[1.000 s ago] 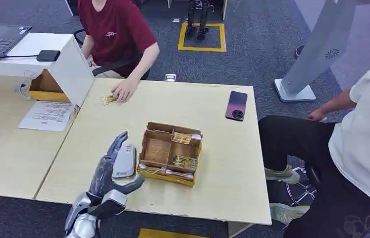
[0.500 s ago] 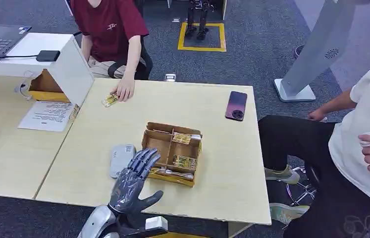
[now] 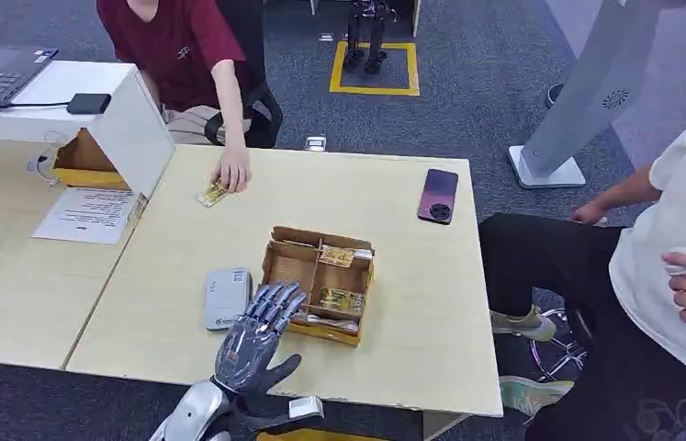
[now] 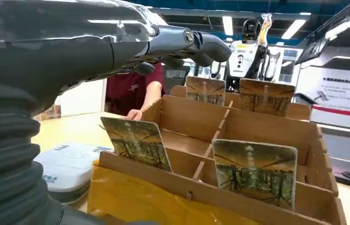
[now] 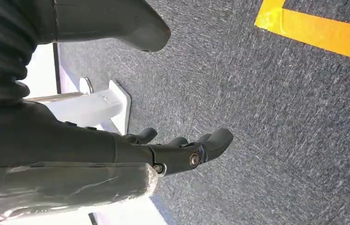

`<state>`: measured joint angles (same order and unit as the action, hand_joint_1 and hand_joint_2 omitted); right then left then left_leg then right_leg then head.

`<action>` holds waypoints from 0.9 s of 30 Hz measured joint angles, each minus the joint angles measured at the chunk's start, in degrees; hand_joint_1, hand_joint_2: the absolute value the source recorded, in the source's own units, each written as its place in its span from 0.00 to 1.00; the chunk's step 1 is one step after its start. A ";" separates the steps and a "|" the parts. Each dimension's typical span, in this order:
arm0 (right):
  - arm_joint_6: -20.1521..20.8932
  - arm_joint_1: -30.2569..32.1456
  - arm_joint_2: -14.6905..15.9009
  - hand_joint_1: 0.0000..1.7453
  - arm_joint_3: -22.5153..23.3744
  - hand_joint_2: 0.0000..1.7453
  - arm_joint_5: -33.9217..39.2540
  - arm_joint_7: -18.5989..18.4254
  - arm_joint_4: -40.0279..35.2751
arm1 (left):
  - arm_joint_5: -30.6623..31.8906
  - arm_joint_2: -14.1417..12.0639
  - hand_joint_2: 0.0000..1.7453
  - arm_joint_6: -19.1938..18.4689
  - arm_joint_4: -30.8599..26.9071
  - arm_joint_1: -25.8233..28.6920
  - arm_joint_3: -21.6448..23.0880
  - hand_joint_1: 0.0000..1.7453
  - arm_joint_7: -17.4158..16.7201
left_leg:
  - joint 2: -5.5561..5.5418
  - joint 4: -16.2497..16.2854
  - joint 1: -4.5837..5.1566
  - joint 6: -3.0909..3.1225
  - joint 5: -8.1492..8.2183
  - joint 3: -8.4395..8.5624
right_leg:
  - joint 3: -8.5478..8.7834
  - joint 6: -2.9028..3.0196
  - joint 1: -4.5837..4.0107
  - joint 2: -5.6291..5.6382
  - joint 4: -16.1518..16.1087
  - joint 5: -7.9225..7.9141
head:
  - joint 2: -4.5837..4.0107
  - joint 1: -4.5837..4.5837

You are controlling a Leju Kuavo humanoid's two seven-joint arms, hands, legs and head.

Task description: Pass the card to the sensor for recognition and then transmit it.

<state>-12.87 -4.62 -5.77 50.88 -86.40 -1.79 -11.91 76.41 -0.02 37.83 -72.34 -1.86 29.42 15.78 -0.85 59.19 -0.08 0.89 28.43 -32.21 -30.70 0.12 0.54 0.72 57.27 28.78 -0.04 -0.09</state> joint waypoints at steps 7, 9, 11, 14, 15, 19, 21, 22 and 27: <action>0.09 0.01 0.00 0.00 0.00 1.00 0.00 -0.07 0.00 | -0.31 -0.02 1.00 0.04 1.59 -0.59 0.00 0.00 0.00 | 0.00 0.00 0.00 0.00 0.00 0.00 | 0.00 0.00 0.00 0.00 0.00 0.00 | 0.00 0.00; 0.09 0.00 0.00 0.00 0.00 1.00 0.00 -0.07 0.00 | -0.31 -0.02 1.00 0.04 1.86 -0.63 0.00 0.00 0.00 | 0.00 0.00 0.00 0.00 0.00 0.00 | 0.00 0.00 0.00 0.00 0.00 0.00 | 0.00 0.00; 0.11 0.01 0.00 0.00 0.00 1.00 0.00 -0.02 0.00 | -0.33 0.00 1.00 0.04 2.10 -0.68 0.00 0.00 0.00 | 0.00 0.00 0.00 0.00 0.00 0.00 | 0.00 0.00 0.00 0.00 0.00 0.00 | 0.00 0.00; 0.11 0.00 0.00 0.00 0.00 1.00 -0.02 0.26 0.00 | -0.50 -0.02 1.00 0.48 2.34 -0.72 -0.02 0.00 -0.17 | 0.00 0.00 0.00 0.00 0.00 0.00 | 0.00 0.00 0.00 0.00 0.00 0.00 | 0.00 0.00; 0.11 0.01 0.00 0.00 0.00 1.00 -0.02 0.26 0.00 | -0.50 -0.04 1.00 0.98 2.34 -0.75 -0.09 0.00 -0.57 | 0.00 0.00 0.00 0.00 0.00 0.00 | 0.00 0.00 0.00 0.00 0.00 0.00 | 0.00 0.00; 0.09 0.01 0.00 0.00 0.07 1.00 -0.04 0.11 0.00 | -1.81 -0.35 1.00 1.64 2.21 -0.95 -1.37 0.00 -0.83 | 0.01 0.00 0.00 0.00 0.00 0.00 | 0.00 0.00 0.00 0.00 0.00 0.00 | 0.00 0.00; 0.09 0.03 0.00 0.00 0.22 1.00 -0.04 -0.07 0.00 | -3.00 -0.48 1.00 1.66 1.88 -0.96 -2.45 0.00 -0.06 | -0.01 0.00 0.00 0.00 0.00 0.00 | 0.00 0.00 -0.01 -0.01 0.01 0.00 | 0.00 0.00; 0.09 0.02 0.00 0.00 0.33 1.00 -0.04 -0.07 0.00 | -3.32 -0.55 1.00 1.70 1.64 -0.96 -2.95 0.00 0.07 | -0.01 0.00 -0.01 0.00 0.00 0.00 | 0.00 0.00 -0.01 -0.01 0.01 0.00 | 0.00 -0.02; 0.02 0.02 0.00 0.00 0.61 1.00 -0.04 0.00 0.00 | -4.15 -0.85 1.00 1.70 0.74 -0.96 -4.46 0.00 0.46 | -0.01 0.00 0.00 0.00 0.00 0.00 | 0.01 0.00 -0.01 -0.01 0.02 0.00 | 0.00 0.00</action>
<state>-12.85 -4.60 -5.77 51.49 -86.44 -1.79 -11.91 72.26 -0.87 39.54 -71.60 -2.83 24.96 16.24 -0.86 59.19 -0.08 0.88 28.42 -32.21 -30.70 0.12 0.53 0.71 57.29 28.78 -0.04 -0.09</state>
